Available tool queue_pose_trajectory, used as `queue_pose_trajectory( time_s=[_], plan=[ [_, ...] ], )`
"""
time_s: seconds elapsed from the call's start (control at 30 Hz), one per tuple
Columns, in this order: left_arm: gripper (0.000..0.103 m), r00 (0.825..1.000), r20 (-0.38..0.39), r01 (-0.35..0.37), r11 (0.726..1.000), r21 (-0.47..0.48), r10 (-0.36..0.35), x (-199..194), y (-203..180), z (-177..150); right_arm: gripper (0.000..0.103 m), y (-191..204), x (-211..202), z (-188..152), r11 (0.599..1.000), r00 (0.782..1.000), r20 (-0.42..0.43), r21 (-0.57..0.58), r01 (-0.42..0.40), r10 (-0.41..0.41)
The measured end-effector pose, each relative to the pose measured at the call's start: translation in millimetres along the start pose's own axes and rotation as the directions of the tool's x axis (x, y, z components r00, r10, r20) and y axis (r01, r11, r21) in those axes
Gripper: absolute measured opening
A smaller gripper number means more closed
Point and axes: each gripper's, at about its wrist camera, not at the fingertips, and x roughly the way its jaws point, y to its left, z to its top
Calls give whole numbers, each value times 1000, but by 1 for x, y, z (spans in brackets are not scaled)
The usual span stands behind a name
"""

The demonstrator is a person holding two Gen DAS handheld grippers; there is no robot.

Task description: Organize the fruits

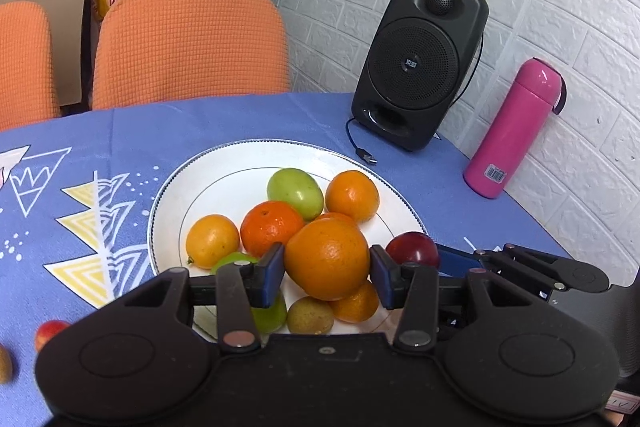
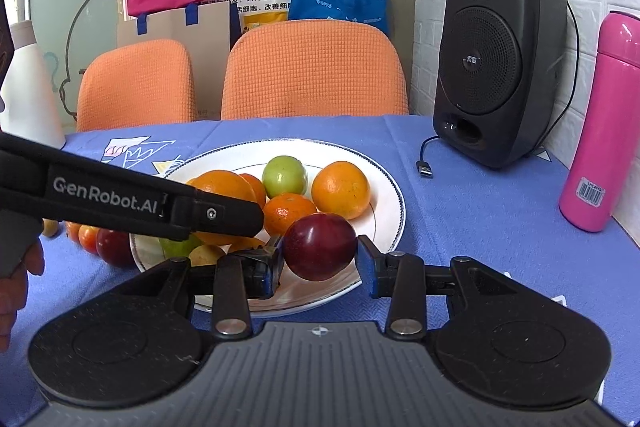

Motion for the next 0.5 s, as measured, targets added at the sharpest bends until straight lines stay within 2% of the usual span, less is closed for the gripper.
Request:
queue_pose_trajectory(
  time_s=[0.5],
  plan=[
    [103, 999, 31, -17, 1000, 2, 17, -2, 0, 0, 67, 1, 4, 0, 1000, 1000, -5, -19, 0, 0]
  ],
)
